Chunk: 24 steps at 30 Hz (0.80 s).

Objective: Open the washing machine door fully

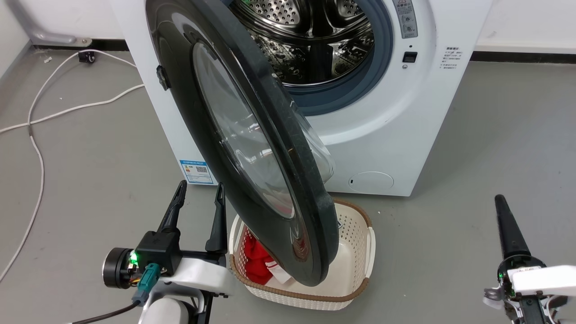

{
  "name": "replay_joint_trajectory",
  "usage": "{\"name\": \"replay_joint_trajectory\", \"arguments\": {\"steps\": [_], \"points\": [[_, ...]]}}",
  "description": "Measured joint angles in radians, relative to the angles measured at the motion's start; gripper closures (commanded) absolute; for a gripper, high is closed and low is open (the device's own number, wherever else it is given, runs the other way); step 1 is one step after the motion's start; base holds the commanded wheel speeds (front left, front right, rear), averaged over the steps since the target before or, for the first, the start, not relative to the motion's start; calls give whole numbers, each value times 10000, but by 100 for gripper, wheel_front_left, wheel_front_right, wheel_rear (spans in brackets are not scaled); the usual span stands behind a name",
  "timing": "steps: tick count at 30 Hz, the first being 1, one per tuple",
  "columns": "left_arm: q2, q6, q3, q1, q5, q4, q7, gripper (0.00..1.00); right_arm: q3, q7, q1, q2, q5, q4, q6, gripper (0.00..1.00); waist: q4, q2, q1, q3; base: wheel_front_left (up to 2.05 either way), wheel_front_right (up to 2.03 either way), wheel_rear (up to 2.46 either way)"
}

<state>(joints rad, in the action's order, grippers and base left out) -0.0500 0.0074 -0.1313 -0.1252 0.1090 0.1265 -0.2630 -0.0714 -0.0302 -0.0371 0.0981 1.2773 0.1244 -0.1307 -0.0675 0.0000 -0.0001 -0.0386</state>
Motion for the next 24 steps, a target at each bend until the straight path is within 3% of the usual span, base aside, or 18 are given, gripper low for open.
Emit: {"name": "replay_joint_trajectory", "arguments": {"steps": [4, 5, 8, 13, 17, 20, 24], "points": [[0, 2, -21, 39, 8, 21, 0, 0, 6, -943, 236, 2, -1304, -217, 0, 0, 1, 0, 0, 52, 0, 0, 0], [0, 2, -25, 42, 8, 19, 0, 0, 15, -1553, 308, 134, -2654, -299, 0, 0, 12, 0, 0, 54, 0, 0, 0], [2, 6, -21, 52, 8, 17, -2, 0, -261, -2015, 324, 217, -4786, -453, 0, 0, 45, 0, 0, 82, 0, 0, 0], [0, 2, 21, 68, -8, 17, 0, 0, -746, -2240, 291, 77, -8822, -1475, -2, 0, 98, 0, 0, 51, 0, 0, 0], [-2, -44, 104, 65, -84, 15, -2, 0, -539, -2159, 437, -113, -11436, -2299, -2, 0, 133, 0, 1, 11, 0, 0, 0], [0, -67, 159, 61, -127, 15, 0, 0, -263, -1977, 791, -244, -12684, -2577, -4, 0, 150, 0, 1, 5, 0, 0, 0], [0, -75, 207, 60, -178, 12, -2, 0, -44, -1831, 1220, -401, -13217, -2508, -4, 0, 171, 0, 1, 4, 0, 0, 0]]}}
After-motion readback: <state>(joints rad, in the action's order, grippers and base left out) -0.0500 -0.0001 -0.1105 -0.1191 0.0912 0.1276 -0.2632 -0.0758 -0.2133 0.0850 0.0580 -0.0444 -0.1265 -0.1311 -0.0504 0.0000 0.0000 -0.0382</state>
